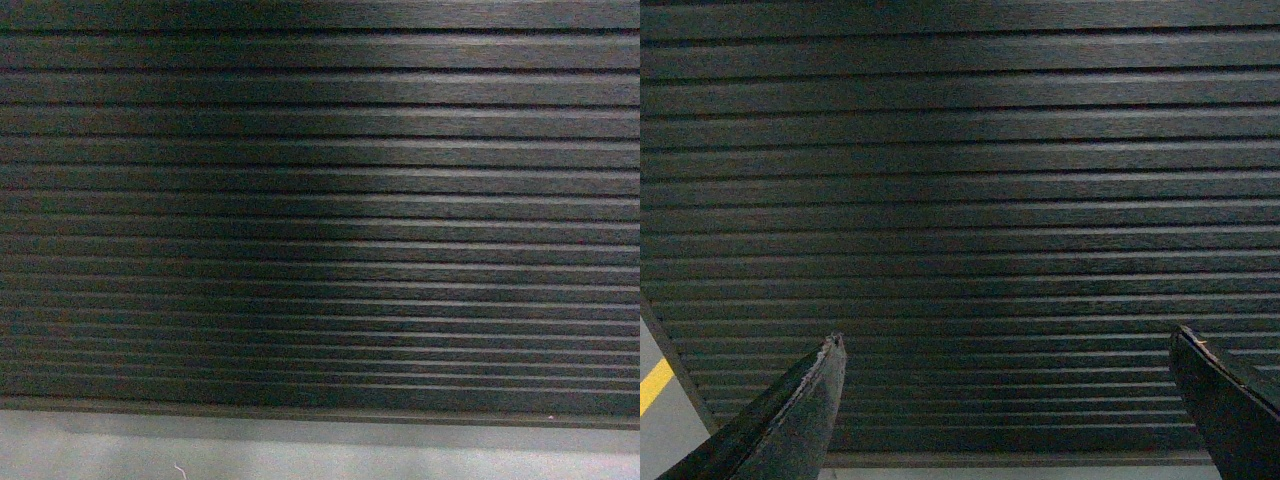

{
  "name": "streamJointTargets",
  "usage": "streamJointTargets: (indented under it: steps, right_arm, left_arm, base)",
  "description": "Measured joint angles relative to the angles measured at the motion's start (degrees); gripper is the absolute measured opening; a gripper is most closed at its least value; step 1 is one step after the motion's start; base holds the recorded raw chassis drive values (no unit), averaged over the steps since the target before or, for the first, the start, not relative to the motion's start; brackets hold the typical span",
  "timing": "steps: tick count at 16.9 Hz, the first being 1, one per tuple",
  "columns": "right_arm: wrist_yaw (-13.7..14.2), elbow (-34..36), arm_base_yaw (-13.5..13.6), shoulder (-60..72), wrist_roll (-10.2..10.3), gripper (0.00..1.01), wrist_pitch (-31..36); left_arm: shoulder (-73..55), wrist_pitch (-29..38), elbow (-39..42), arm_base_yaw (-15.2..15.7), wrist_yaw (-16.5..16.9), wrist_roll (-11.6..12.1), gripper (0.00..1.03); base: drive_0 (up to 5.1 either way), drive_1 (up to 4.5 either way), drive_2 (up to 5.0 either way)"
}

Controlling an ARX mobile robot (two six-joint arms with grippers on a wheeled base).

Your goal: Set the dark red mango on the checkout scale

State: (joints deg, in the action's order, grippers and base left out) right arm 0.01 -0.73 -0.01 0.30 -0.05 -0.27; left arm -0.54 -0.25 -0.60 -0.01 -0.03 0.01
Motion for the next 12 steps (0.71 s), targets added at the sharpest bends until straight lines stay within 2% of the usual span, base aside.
streamJointTargets:
  steps: [12]
  right_arm:
    - [0.0, 0.0, 0.0, 0.0, 0.0, 0.98, 0.0]
  left_arm:
    - [0.0, 0.02, 0.0, 0.0, 0.0, 0.0, 0.98]
  base:
    - [0.0, 0.0, 0.0]
